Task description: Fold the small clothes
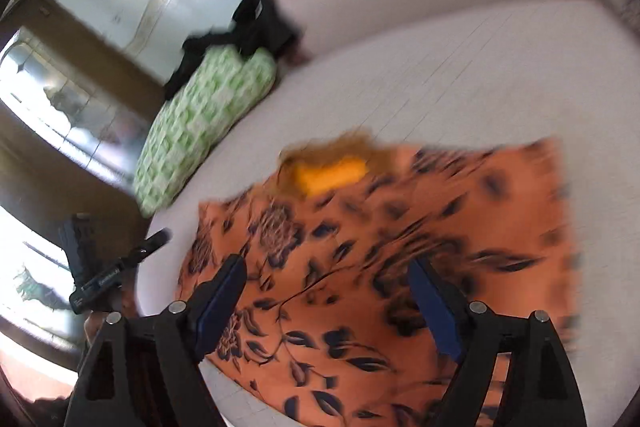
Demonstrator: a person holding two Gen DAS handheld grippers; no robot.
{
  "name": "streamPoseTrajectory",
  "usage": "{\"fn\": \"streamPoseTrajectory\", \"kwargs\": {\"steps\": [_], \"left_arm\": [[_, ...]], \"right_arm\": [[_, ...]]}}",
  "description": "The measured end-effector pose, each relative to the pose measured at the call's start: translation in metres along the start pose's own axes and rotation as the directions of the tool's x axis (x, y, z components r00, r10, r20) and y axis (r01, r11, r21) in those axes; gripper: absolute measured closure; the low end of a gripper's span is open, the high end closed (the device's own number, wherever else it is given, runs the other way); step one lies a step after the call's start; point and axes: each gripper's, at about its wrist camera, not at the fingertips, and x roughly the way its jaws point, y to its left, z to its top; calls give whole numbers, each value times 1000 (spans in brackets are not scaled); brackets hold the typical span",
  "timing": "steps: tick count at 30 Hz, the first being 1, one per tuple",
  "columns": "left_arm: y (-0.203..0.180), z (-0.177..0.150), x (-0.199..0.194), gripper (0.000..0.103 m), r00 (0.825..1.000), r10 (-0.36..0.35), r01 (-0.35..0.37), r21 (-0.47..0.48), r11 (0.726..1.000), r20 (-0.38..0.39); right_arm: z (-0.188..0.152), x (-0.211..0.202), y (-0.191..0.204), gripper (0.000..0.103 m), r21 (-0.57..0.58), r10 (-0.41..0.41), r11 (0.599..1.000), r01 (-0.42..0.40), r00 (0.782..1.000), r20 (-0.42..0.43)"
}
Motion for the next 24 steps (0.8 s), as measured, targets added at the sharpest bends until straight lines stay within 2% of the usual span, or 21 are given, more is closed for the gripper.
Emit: {"fn": "streamPoseTrajectory", "kwargs": {"steps": [1, 2, 3, 4, 6, 8, 9, 11, 12, 13, 14, 15, 17, 18, 19, 20, 21, 22, 24], "left_arm": [[1, -3, 16, 57, 998, 43, -43, -1, 999, -55], [12, -9, 37, 56, 989, 88, -93, -32, 995, -116], [21, -12, 36, 55, 996, 59, -64, -73, 995, -65], [23, -12, 32, 55, 997, 53, -57, -85, 995, -48], [22, -9, 24, 55, 996, 69, -74, -93, 993, -52], [20, -9, 16, 53, 995, 87, -90, -88, 992, -43], [20, -10, 11, 51, 995, 93, -96, -95, 991, -38], [20, -12, -3, 49, 997, 75, -76, -128, 989, -11], [19, -14, -8, 46, 998, 68, -68, -135, 989, -3], [16, -17, -15, 41, 998, 65, -63, -137, 989, 10], [16, -22, -23, 39, 998, 67, -64, -138, 988, 21], [15, -26, -25, 39, 997, 70, -66, -135, 989, 26], [15, -32, -25, 39, 997, 70, -68, -136, 988, 13], [17, -36, -25, 39, 998, 60, -60, -144, 988, 0], [17, -38, -26, 39, 998, 55, -55, -149, 987, -5], [19, -43, -28, 39, 999, 52, -52, -158, 986, -4], [19, -45, -31, 39, 999, 49, -48, -161, 986, 1], [19, -48, -33, 39, 999, 44, -42, -163, 986, 7], [17, -50, -37, 38, 999, 33, -30, -171, 985, 16]], "right_arm": [[2, 16, -12, 20, 23, -20, 1000, 21, 999, -47], [4, 26, -29, 21, 68, -74, 995, 77, 996, -54], [9, 23, -49, 34, 141, -89, 986, 89, 996, -6], [12, 15, -62, 42, 211, -92, 974, 83, 995, 33], [15, -6, -73, 39, 313, -128, 945, 91, 987, 99], [17, -12, -53, 35, 254, -123, 963, 92, 986, 113], [16, -12, -40, 34, 228, -82, 972, 55, 990, 111], [18, 6, -10, 25, 178, 61, 982, -69, 997, 50], [18, 15, 3, 25, 167, 113, 979, -113, 994, 12], [19, 32, 16, 25, 162, 176, 973, -167, 984, -41], [21, 56, 32, 25, 152, 241, 963, -222, 963, -119], [22, 71, 41, 25, 133, 247, 965, -227, 956, -161], [33, 111, 40, 26, 134, 167, 981, -139, 960, -224], [41, 116, 31, 31, 178, 158, 976, -124, 970, -187], [51, 108, 19, 32, 246, 133, 963, -108, 987, -89], [60, 90, 13, 30, 280, 58, 958, -61, 998, 16], [62, 78, 12, 29, 281, 33, 958, -53, 996, 79], [61, 66, 12, 29, 281, 37, 957, -67, 993, 111], [49, 44, 21, 29, 249, 79, 963, -99, 993, 88]]}}
